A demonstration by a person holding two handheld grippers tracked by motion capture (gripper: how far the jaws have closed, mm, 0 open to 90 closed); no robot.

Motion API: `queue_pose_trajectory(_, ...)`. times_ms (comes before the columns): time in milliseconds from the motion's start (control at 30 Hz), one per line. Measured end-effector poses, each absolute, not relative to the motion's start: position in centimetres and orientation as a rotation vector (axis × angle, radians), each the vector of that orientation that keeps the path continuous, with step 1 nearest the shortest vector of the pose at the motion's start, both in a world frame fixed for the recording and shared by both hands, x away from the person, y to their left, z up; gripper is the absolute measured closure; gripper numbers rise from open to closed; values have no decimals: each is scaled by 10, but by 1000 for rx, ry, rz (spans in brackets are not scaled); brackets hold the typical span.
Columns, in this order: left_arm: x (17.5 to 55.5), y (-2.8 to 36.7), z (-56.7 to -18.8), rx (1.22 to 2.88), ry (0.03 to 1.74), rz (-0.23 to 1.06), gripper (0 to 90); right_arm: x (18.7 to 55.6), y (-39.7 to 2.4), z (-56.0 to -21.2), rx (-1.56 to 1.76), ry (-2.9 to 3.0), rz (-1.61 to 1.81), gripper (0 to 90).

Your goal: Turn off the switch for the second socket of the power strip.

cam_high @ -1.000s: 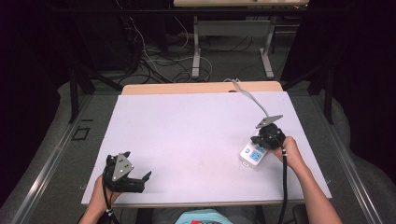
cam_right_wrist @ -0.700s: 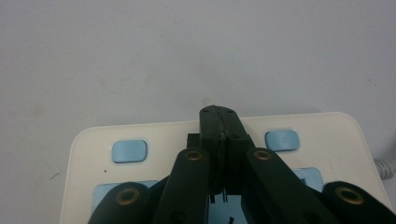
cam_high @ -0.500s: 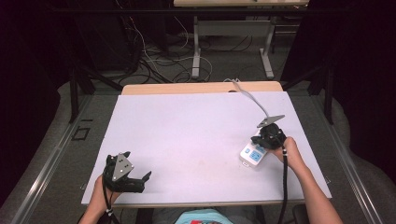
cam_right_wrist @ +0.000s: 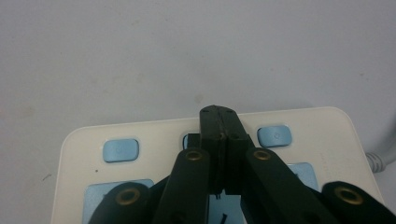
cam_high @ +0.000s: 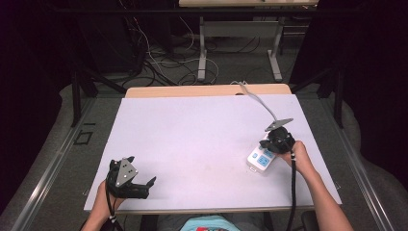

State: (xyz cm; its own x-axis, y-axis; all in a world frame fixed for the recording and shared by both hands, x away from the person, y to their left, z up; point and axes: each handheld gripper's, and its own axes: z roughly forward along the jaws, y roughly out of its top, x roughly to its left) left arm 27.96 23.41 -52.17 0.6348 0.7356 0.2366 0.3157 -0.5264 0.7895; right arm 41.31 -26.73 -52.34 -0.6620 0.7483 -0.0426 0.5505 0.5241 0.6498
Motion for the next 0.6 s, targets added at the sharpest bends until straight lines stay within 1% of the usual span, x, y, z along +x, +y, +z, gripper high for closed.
queue_pose_trajectory(267,280,234,-522,2111,815,731,0,409,-261,-522,1014,2441,812,900)
queue_pose_trajectory(400,280,234,-522,2120,812,730,0,408,-260,-522,1005,2454,848,900)
queue_pose_trajectory(600,280,234,-522,2120,812,729,0,406,-257,-521,985,2462,805,900)
